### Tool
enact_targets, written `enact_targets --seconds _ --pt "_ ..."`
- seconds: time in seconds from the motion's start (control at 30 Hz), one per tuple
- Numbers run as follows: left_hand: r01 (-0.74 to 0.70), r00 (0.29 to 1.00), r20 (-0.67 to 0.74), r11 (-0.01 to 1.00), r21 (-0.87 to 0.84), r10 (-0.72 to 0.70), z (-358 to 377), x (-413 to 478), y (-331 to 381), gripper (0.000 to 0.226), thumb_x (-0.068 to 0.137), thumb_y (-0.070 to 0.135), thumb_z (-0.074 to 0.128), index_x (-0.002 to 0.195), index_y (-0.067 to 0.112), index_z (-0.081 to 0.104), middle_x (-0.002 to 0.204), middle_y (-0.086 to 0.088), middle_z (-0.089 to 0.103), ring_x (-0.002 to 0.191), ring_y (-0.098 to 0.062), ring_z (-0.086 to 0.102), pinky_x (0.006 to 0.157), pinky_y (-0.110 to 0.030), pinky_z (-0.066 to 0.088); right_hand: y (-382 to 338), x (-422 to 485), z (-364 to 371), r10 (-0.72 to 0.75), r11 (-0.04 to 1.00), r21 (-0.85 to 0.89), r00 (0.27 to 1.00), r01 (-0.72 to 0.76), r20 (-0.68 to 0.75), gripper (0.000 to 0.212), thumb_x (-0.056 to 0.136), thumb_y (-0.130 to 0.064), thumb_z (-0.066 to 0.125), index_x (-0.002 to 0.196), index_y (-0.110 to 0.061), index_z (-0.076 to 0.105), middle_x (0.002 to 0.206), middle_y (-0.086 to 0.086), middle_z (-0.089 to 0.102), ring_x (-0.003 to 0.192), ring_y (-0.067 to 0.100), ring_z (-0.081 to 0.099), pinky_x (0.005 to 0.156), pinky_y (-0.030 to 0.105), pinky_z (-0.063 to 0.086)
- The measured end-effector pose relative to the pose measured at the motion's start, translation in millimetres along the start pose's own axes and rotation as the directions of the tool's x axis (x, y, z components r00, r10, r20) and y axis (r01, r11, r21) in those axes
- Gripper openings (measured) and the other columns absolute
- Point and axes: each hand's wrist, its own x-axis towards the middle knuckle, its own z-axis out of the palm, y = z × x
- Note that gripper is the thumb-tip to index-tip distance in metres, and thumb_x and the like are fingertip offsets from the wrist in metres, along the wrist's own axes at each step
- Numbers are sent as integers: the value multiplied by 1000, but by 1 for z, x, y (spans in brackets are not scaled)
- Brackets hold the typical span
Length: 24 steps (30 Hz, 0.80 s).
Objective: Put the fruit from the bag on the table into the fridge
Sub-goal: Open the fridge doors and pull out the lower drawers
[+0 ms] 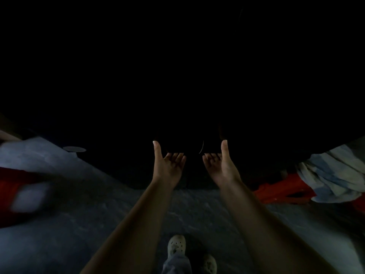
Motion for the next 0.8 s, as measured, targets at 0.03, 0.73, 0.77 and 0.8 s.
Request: enact_targets --seconds 0.03,0.73,0.77,0.8 --pt "7 1000 -3 1000 -13 -7 0 1 0 93 83 73 37 146 5 28 146 -17 38 133 -26 40 113 -35 24 0 0 0 1 1000 -3 1000 -1 3 81 43 -42 87 109 -6 58 126 16 57 113 26 58 92 37 50" --pt "28 1000 15 999 -25 -28 -3 -2 4 94 82 73 35 148 7 23 149 -18 34 137 -25 34 114 -33 21 -2 -2 2 -41 987 -156 998 33 -52 82 38 -52 82 101 -6 57 106 14 63 95 23 64 86 34 51" --pt "26 1000 14 999 -25 -26 -2 -2 4 94 82 73 35 148 6 24 148 -18 35 136 -25 35 114 -33 22 -3 -3 3 -45 985 -170 997 35 -58 81 39 -52 82 101 -6 57 108 15 62 95 24 64 87 34 51" --pt "22 1000 7 1000 -23 -22 -1 -2 5 94 82 73 36 147 6 26 148 -18 37 135 -24 37 113 -32 24 -3 -5 5 -52 984 -172 997 41 -63 79 42 -52 81 101 -5 57 111 15 62 95 23 65 87 34 51"
